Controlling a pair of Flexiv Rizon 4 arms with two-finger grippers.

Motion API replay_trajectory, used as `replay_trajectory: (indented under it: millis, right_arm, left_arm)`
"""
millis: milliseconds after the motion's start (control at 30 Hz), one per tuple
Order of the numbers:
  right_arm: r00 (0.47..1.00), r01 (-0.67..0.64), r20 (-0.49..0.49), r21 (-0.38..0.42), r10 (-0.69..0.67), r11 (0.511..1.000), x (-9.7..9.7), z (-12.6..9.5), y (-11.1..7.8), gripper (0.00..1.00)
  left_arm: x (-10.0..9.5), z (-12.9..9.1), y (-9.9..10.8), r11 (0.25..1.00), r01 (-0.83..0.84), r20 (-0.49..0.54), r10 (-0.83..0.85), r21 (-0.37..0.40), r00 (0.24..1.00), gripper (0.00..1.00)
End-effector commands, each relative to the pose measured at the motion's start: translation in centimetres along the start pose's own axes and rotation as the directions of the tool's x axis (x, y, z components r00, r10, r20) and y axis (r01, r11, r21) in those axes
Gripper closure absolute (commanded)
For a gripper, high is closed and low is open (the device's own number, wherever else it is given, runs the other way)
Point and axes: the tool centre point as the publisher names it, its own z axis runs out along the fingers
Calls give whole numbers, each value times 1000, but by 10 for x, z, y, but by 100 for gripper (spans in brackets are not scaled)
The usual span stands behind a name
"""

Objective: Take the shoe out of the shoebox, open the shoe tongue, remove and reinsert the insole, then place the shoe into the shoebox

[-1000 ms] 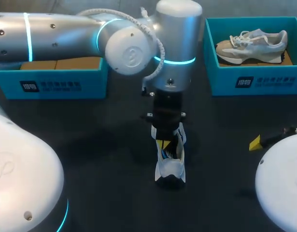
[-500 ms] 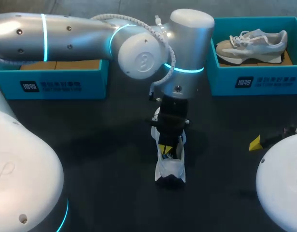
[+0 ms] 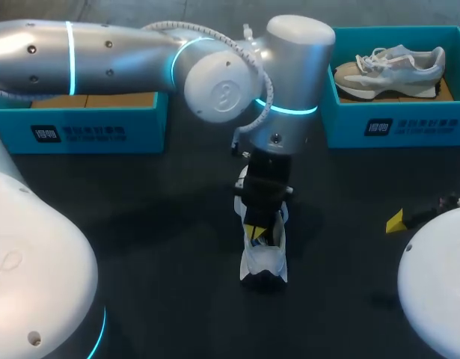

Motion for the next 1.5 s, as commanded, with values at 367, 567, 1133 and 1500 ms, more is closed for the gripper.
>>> replay_trajectory:
  millis: [367,567,1133,1500]
  right_arm:
    - [1000,-1,3,-5,1,1000,0,-2,-4,0]
    - [1000,-1,3,-5,1,1000,0,-2,-4,0]
    - [1000,-1,3,-5,1,1000,0,-2,-4,0]
    - [1000,-1,3,-5,1,1000,0,-2,-4,0]
  left_arm:
    - [-4,13,5,1000,4,7,-4,-7,1000,100]
    - [-5,19,5,1000,6,3,-6,-7,1000,100]
    - [-11,44,8,1000,20,-25,-20,12,999,100]
    - [-12,63,13,998,59,36,-59,-4,998,100]
